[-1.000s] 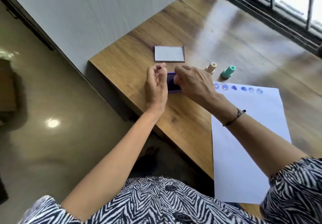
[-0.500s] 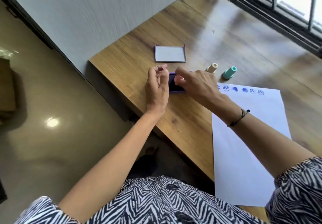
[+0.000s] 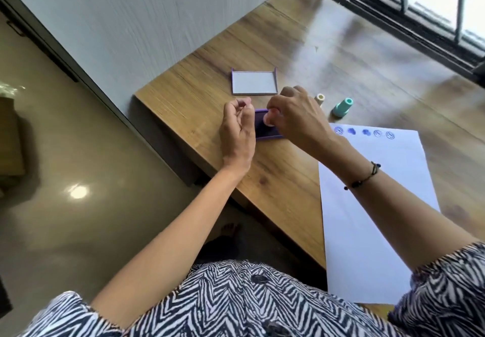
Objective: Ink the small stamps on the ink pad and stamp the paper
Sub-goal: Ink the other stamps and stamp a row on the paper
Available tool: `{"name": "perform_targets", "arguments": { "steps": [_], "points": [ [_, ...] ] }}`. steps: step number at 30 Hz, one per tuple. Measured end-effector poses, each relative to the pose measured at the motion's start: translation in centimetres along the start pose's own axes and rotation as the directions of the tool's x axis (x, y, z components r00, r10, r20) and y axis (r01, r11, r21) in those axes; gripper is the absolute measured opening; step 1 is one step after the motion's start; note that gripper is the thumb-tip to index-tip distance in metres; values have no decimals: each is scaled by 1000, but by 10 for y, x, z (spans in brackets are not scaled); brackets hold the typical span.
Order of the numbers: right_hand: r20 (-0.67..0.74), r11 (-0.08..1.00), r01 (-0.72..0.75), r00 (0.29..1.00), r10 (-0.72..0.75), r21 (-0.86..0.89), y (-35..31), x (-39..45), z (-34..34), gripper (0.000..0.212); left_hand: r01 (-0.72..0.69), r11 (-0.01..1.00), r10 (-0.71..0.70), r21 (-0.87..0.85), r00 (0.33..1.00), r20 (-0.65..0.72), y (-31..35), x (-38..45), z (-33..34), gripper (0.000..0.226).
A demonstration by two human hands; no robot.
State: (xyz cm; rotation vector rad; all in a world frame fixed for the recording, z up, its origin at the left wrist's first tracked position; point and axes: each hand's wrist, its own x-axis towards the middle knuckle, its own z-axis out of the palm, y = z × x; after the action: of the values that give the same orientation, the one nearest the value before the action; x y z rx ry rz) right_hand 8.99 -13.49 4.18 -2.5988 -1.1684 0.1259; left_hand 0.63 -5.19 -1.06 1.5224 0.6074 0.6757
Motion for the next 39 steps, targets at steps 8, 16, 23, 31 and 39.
{"name": "perform_targets", "arguments": {
  "steps": [8,16,23,31,39],
  "points": [
    [-62,997,65,996,-62,41,5,-1,13,17,-5,1000,5,4,1000,-12,2,2,2,27],
    [-78,985,130,987,-139,-116,13,2,11,16,-28,999,28,-16,1000,-14,2,1,4,25],
    [-75,993,100,992,-104,-63,9,-1,8,16,-38,999,37,-34,999,-13,4,0,2,28],
    [-415,913,-232,834,365,336,67,-69,-34,10,-340,939,317,49,912,259,32,-43,44,29],
    [-332,787,-564,714,617,250,164,-124,-63,15,-538,838,264,94,550,792,42,-78,145,24]
  ]
}}
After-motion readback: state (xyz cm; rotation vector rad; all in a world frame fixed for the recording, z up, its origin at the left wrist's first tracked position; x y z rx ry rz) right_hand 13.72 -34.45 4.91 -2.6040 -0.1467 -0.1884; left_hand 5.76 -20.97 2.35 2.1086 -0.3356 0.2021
